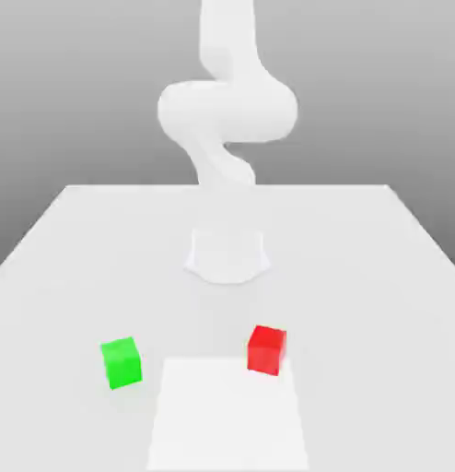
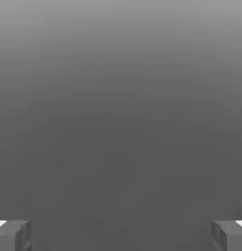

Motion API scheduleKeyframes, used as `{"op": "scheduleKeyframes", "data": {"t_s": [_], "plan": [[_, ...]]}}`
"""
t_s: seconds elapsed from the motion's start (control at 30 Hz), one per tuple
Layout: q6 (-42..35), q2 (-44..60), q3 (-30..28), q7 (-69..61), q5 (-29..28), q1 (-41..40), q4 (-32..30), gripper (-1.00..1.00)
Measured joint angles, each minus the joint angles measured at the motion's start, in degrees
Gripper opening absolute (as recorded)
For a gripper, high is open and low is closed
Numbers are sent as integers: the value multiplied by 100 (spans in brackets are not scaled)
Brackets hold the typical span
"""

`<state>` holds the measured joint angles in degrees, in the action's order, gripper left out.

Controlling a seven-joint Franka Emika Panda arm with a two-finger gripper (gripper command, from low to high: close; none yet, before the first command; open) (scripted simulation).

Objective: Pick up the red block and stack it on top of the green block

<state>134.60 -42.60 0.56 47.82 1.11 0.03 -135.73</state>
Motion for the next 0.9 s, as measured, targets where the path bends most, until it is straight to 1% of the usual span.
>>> {"op": "scheduleKeyframes", "data": {"t_s": [0.27, 0.43, 0.53, 0.63, 0.7, 0.77, 0.8, 0.83, 0.9], "plan": [[1074, 1258, 377, 825, 347, 40, -1501, 0], [1789, 2103, 729, 1466, 488, 76, -2508, 0], [2343, 2788, 978, 1961, 505, 89, -3145, 0], [3198, 3865, 1121, 2480, 188, 2, -3393, 0], [3605, 4357, 984, 2794, -215, 10, -3375, 0], [3971, 4792, 587, 3103, -632, 309, -3325, 0], [4151, 5001, 353, 3188, -742, 522, -3297, 0], [4278, 5149, 197, 3232, -795, 669, -3278, -100], [4280, 5149, 197, 3234, -797, 669, -3278, -100]]}}
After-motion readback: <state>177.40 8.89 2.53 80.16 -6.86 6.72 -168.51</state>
